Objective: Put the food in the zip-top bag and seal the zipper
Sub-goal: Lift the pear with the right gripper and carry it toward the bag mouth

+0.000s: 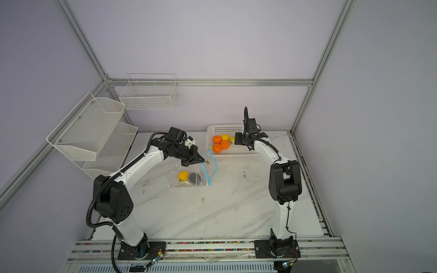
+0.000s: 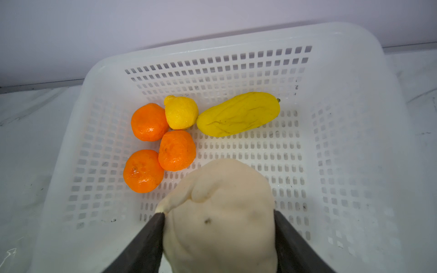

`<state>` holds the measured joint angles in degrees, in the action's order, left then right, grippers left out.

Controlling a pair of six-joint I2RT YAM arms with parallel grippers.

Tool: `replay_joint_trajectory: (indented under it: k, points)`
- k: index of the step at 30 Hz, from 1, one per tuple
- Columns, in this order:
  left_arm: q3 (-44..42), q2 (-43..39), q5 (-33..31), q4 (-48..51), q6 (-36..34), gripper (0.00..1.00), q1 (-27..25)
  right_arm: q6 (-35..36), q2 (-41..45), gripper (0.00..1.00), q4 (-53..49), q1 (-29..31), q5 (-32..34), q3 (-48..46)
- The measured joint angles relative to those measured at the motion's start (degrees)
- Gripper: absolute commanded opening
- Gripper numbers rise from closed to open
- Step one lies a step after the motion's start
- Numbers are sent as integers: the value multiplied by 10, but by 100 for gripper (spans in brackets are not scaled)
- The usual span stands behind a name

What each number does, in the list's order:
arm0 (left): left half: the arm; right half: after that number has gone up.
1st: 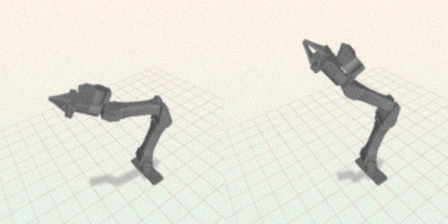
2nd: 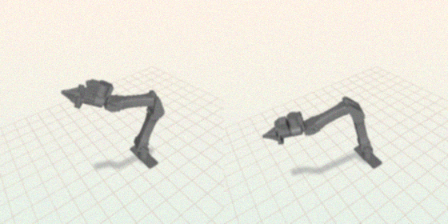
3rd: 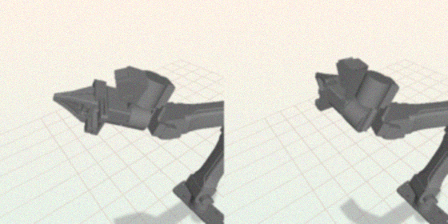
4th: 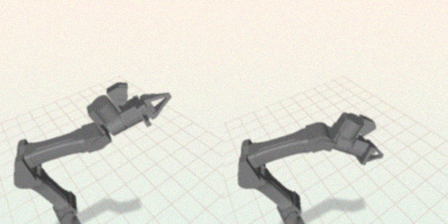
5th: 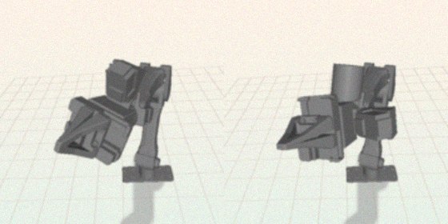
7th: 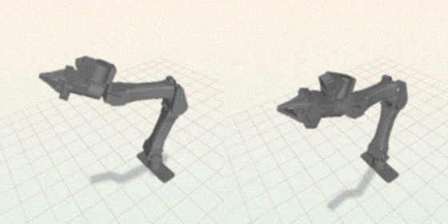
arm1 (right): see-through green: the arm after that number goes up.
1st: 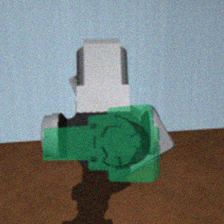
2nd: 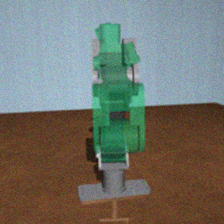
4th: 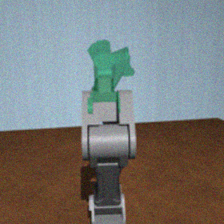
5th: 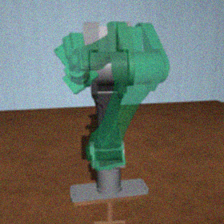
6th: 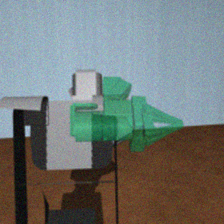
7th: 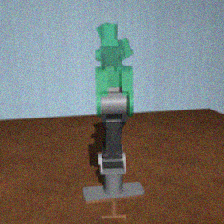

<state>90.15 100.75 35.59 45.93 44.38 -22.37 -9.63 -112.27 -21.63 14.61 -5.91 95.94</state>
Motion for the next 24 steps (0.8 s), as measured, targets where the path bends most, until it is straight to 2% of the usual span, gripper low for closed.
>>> replay_joint_trajectory:
  k: [14, 24]
  points:
    - [2, 42, 2, 0, 0, 0, 0, -23, 128, 68, 40, 17, -89, -120]
    - [8, 43, 2, 0, 2, 0, 0, -41, 184, 68, 43, 124, -135, -168]
